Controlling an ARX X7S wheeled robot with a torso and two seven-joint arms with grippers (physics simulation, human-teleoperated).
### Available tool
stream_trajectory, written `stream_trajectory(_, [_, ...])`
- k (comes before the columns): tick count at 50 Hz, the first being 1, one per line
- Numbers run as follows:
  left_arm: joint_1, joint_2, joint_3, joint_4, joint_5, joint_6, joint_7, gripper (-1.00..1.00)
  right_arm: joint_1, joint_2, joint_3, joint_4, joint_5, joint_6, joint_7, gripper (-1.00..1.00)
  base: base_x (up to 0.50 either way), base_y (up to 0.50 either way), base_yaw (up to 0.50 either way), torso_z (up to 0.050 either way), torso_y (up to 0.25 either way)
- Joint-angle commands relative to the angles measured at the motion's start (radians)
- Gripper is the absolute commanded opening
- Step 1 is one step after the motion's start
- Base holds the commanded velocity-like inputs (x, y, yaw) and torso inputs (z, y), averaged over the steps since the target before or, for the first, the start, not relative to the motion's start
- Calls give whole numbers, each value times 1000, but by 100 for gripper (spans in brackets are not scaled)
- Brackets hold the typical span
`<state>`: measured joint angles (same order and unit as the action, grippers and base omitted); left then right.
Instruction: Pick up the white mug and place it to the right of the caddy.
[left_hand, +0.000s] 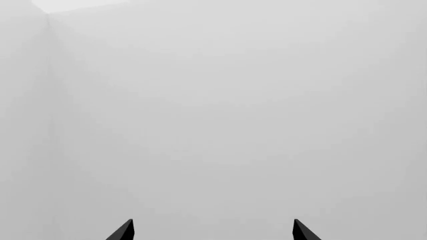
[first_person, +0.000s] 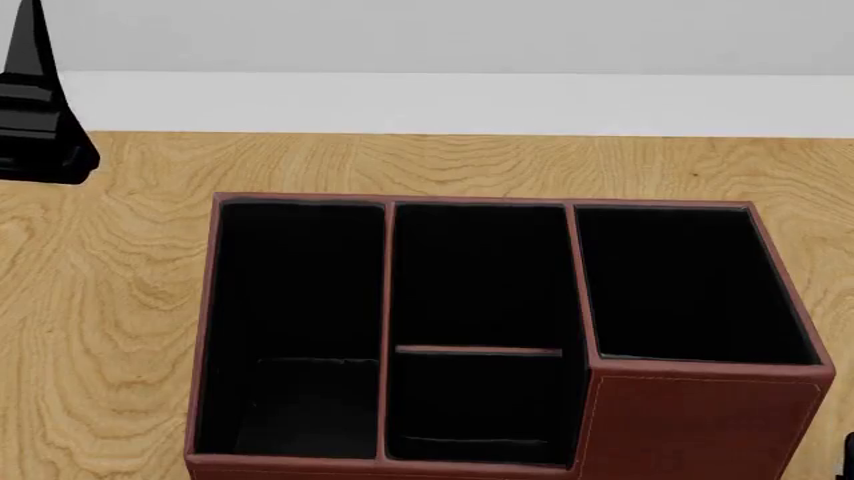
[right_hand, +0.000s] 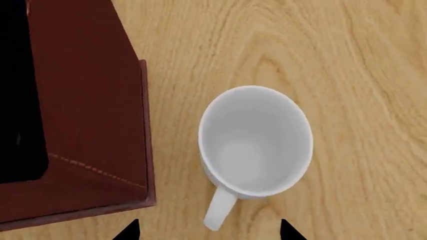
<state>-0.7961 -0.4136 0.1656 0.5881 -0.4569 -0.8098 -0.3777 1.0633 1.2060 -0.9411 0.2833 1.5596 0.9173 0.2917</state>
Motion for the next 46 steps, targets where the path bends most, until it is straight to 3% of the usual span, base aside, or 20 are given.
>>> stream_trajectory(1, [3, -2, -3, 7, -5, 2, -3, 100, -29, 92, 35, -146, 69, -37, 71, 100, 0, 0, 0, 0, 0])
stream_trajectory(19, [12, -1, 0, -17, -3, 34, 6, 100, -66, 241, 80, -356, 168, -141, 148, 100, 0, 0, 0, 0, 0])
stream_trajectory(46, [8, 2, 14, -62, 5, 69, 14, 100, -60, 294, 118, -448, 196, -226, 162, 100, 0, 0, 0, 0, 0])
